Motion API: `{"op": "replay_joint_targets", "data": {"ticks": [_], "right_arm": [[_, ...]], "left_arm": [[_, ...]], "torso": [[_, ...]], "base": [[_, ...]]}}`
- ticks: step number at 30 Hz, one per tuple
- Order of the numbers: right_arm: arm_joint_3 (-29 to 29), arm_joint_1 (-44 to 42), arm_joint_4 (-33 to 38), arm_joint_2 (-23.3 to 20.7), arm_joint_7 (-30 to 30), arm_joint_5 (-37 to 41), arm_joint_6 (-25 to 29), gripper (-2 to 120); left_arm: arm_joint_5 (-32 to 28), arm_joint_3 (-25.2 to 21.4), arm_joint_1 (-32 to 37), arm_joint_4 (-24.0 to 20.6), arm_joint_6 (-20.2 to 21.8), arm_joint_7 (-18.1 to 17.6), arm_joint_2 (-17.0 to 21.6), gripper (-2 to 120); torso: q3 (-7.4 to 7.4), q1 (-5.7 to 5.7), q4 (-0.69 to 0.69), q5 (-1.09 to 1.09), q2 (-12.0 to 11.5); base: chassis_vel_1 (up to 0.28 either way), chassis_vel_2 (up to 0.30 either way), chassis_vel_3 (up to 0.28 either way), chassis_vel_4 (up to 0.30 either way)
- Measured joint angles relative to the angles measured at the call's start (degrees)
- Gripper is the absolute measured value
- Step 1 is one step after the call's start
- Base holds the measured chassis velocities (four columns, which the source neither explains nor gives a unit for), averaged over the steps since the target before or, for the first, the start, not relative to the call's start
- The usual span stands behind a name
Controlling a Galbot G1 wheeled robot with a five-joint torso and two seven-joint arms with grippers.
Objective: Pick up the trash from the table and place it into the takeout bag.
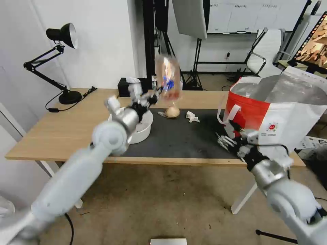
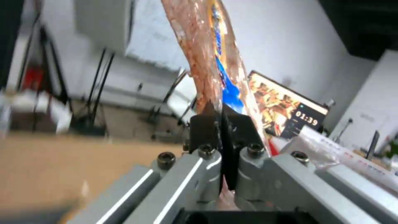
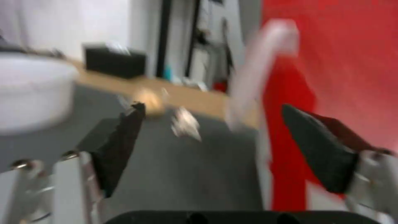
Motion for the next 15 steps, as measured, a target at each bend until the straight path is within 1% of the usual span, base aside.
{"op": "replay_joint_targets", "data": {"ticks": [1,3,4,5,7,8,9,10,11,13,14,15], "right_arm": [[1.09,-2.87,0.88,0.93,0.31,-0.95,-0.69,95],[1.09,-2.87,0.88,0.93,0.31,-0.95,-0.69,95],[2.78,-7.73,1.93,2.88,0.33,-2.65,-1.0,99],[2.78,-7.73,1.93,2.88,0.33,-2.65,-1.0,99],[3.33,-10.6,2.61,5.04,0.2,-4.18,-0.91,100],[3.35,-11.19,2.83,5.85,0.08,-4.67,-0.82,100],[3.26,-11.79,3.1,7.16,0.0,-5.41,-0.68,100],[3.26,-11.79,3.1,7.16,0.0,-5.41,-0.68,100],[3.01,-12.16,3.37,8.32,-0.19,-6.07,-0.59,100],[2.61,-12.44,3.75,9.96,-0.4,-6.97,-0.51,100],[2.61,-12.44,3.75,9.96,-0.4,-6.97,-0.51,100],[2.4,-12.58,3.87,10.68,-0.51,-7.41,-0.46,100]], "left_arm": [[2.07,2.67,-3.69,1.67,-0.39,0.64,-0.98,0],[2.07,2.67,-3.69,1.67,-0.39,0.64,-0.98,0],[8.38,8.86,-11.35,5.74,-0.85,1.91,-4.01,0],[8.38,8.86,-11.35,5.74,-0.85,1.91,-4.01,0],[15.41,15.35,-17.96,9.94,-0.99,2.29,-8.22,0],[18.03,17.39,-19.71,11.56,-1.02,2.29,-9.67,0],[22.52,20.49,-22.09,14.41,-1.26,2.77,-12.14,0],[22.52,20.49,-22.09,14.41,-1.26,2.77,-12.14,0],[26.29,22.96,-23.86,17.04,-1.49,3.76,-14.52,0],[32.06,26.39,-26.16,21.71,-2.78,6.2,-17.97,0],[32.06,26.39,-26.16,21.71,-2.78,6.2,-17.97,0],[35.25,27.91,-26.95,24.09,-3.68,8.01,-19.5,0]], "torso": [[0.0,0.0,-0.01,0.01,0.0],[0.0,0.0,-0.01,0.01,0.0],[0.0,0.01,-0.01,-0.01,0.0],[0.0,0.01,-0.01,-0.01,0.0],[0.0,0.0,-0.02,0.0,0.0],[0.0,0.0,-0.02,0.0,0.0],[0.0,0.0,-0.02,0.01,0.0],[0.0,0.0,-0.02,0.01,0.0],[0.01,0.01,-0.01,0.0,0.0],[0.0,0.01,-0.02,0.01,0.0],[0.0,0.01,-0.02,0.01,0.0],[0.0,0.01,-0.01,0.01,-0.01]], "base": [[0.0,0.0,0.0,0.0],[0.0,0.0,0.0,0.0],[0.0,0.0,0.0,0.0],[0.0,0.0,0.0,0.0],[0.0,0.0,0.0,0.0],[0.0,0.0,0.0,0.0],[0.0,0.0,0.0,0.0],[0.0,0.0,0.0,0.0],[0.0,0.0,0.0,0.0],[0.0,0.0,0.0,0.0],[0.0,0.0,0.0,0.0],[0.0,0.0,0.0,0.0]]}}
